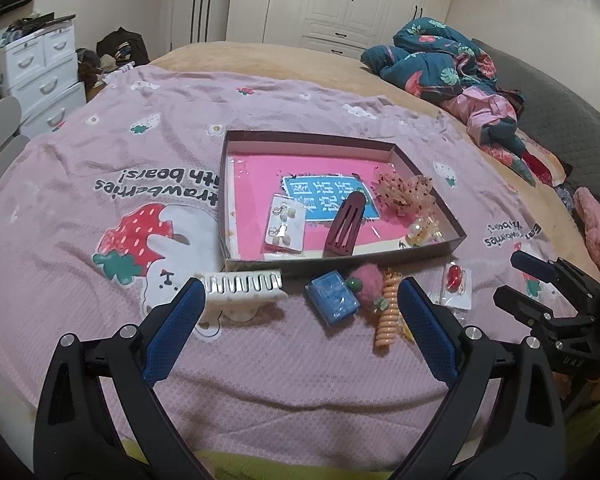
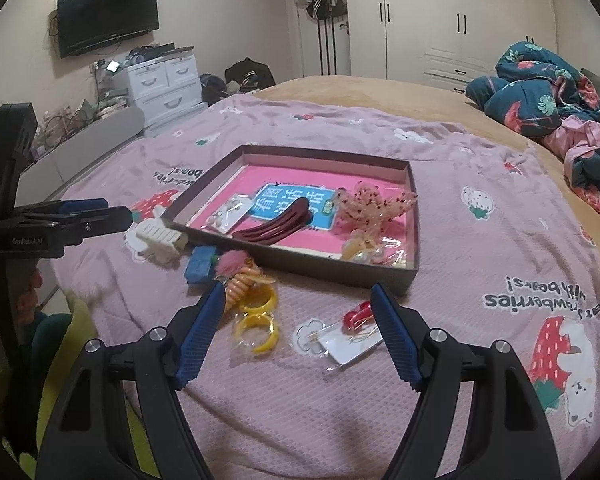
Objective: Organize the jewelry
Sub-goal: 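Withdraw both open tools from the box, then reach the right tool to the yellow hair ties while the left tool approaches the blue clip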
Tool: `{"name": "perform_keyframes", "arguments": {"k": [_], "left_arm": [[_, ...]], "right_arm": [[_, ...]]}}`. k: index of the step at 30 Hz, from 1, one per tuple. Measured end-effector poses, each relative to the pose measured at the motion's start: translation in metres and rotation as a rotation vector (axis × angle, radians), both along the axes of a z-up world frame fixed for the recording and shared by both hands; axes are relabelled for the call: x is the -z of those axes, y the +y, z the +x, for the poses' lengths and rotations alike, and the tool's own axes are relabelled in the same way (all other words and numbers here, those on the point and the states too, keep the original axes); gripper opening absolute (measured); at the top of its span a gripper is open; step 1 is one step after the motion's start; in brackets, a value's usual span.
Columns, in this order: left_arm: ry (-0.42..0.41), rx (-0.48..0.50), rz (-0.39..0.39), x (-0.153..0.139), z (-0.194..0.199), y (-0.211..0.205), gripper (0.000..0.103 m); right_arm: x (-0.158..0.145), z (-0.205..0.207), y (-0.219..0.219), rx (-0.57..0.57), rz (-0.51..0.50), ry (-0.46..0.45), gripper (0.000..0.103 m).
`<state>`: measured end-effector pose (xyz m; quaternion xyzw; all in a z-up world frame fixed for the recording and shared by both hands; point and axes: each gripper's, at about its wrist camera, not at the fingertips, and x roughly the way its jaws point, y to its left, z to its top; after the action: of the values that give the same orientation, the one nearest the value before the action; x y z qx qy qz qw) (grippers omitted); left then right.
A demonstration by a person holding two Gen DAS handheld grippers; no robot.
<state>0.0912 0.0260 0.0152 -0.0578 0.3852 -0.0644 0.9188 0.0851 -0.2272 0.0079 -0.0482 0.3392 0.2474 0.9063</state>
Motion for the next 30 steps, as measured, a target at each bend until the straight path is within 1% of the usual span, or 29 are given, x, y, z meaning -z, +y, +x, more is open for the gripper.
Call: {"name": "perform_keyframes", "arguments": {"k": [14,23,30], "left_arm": [[0.034,-0.007,0.017,0.016,-0.017,0.003,0.09],[0.078,0.002,0.014,0.029,-0.021,0.004,0.09],[0.1,0.026,0.017,0.038,-0.018,-0.008,0.09]], "right_arm": [[0.018,-0.01,0.011,-0.038,-0.006,0.042,0.074],[0.032,-0.015,0.023,-0.074,-0.039,0.056,0.074],[0.045,-0.011,0.027,-0.08,-0.067,0.067,0.074]]}}
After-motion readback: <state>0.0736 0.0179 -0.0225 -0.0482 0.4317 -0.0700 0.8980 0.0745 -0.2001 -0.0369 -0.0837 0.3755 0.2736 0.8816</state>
